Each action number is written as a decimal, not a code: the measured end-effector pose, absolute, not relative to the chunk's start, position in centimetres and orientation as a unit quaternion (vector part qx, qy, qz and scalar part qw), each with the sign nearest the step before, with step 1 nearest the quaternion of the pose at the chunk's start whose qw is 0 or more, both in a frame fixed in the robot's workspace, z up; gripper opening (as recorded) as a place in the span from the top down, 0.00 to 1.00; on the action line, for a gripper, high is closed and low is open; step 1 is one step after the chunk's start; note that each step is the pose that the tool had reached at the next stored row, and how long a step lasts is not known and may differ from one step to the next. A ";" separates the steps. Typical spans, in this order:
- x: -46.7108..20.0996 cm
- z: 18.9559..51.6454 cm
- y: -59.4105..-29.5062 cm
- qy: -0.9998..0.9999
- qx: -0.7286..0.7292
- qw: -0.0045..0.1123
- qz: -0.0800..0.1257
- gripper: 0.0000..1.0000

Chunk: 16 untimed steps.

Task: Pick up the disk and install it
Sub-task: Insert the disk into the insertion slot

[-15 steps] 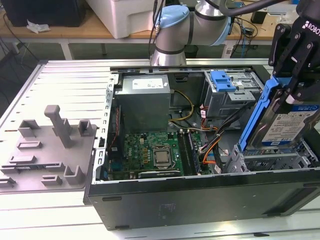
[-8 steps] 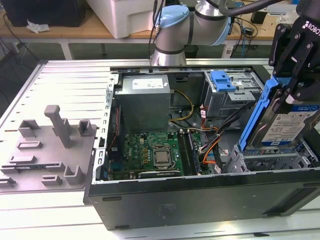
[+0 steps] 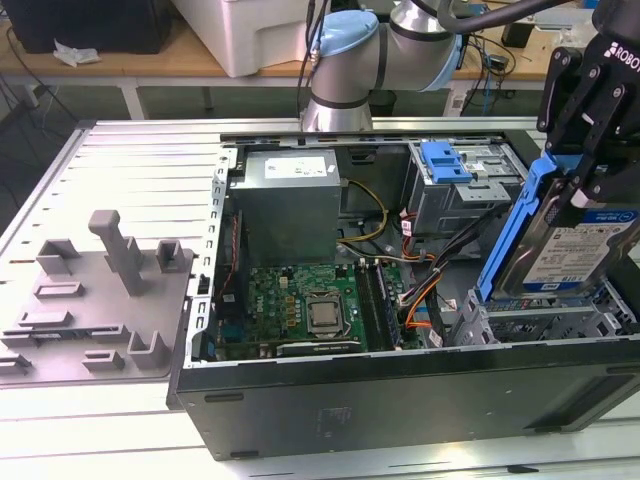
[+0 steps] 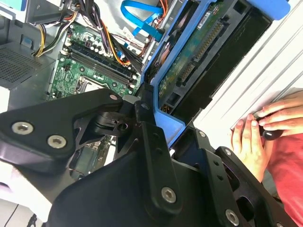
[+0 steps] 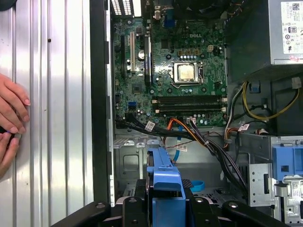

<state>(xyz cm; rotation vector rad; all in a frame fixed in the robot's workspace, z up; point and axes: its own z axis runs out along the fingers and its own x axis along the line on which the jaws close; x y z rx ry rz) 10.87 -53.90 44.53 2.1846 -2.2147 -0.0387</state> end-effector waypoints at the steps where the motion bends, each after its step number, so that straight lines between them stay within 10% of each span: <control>1: 10.9 44.5 -53.9 -0.711 0.702 0.015 -0.013 0.63; 16: 10.9 44.3 -53.9 -0.697 0.717 0.015 -0.012 0.63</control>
